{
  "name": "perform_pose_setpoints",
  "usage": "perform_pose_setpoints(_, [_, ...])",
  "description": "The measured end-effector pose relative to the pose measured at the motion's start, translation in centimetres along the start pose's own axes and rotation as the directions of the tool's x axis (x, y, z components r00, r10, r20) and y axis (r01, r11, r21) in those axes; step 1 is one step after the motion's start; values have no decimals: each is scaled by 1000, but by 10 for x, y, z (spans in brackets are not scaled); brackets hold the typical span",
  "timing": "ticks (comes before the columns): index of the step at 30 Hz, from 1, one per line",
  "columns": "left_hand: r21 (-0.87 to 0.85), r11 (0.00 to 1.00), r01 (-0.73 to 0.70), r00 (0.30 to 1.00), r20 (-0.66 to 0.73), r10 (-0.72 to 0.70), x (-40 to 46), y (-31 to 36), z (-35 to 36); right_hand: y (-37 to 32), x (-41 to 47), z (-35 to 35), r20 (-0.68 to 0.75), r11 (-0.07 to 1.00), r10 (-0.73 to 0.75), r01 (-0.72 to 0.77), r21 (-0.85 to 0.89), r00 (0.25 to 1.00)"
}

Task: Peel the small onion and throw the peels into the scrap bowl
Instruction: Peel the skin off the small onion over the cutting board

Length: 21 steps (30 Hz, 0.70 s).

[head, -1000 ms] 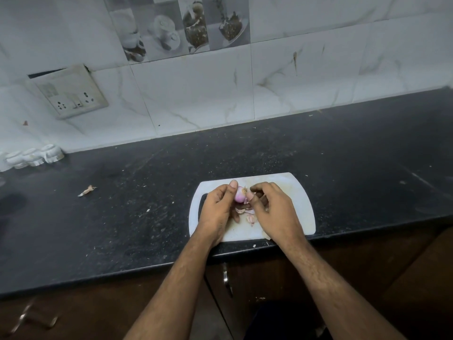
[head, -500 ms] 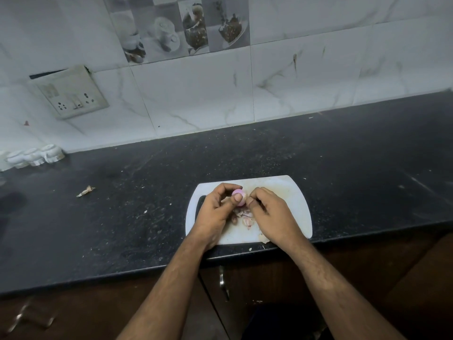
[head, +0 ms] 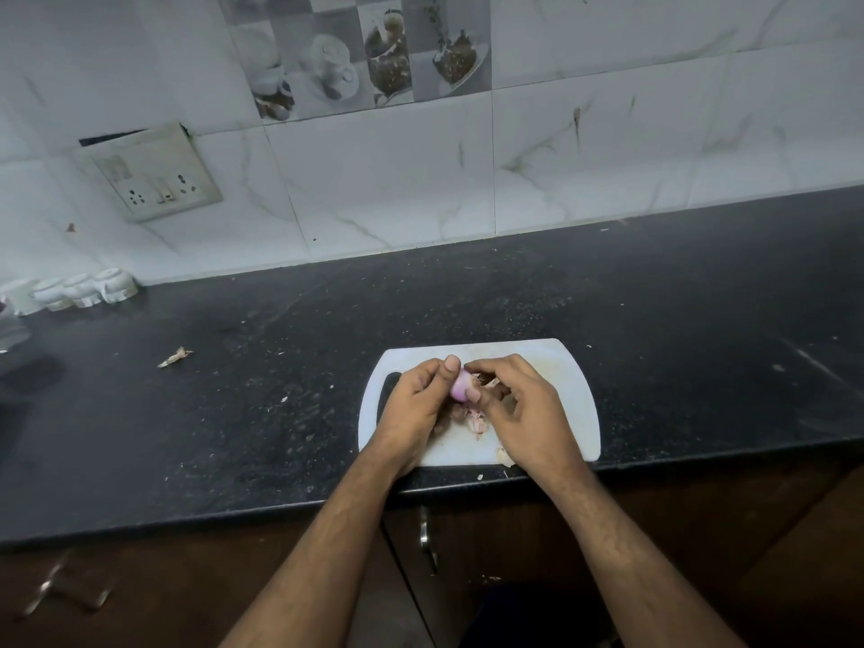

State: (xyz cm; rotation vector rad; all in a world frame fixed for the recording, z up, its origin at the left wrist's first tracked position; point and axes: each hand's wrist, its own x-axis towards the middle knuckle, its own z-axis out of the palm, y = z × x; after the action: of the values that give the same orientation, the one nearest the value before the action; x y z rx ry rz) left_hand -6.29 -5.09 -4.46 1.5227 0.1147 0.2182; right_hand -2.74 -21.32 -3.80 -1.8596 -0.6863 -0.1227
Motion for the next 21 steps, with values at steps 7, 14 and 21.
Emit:
perform_pose_setpoints(7, [81, 997, -11, 998, 60, 7, -3, 3, 2, 1, -5, 4, -109, 998, -49, 43, -50, 993])
perform_pose_setpoints(14, [35, 999, -17, 990, 142, 12, -7, 7, 2, 4, -4, 4, -77, 987, -84, 72, -142, 993])
perform_pose_setpoints(21, [21, 1000, -15, 993, 113, 13, -4, 4, 0, 2, -1, 4, -19, 988, -69, 66, -140, 997])
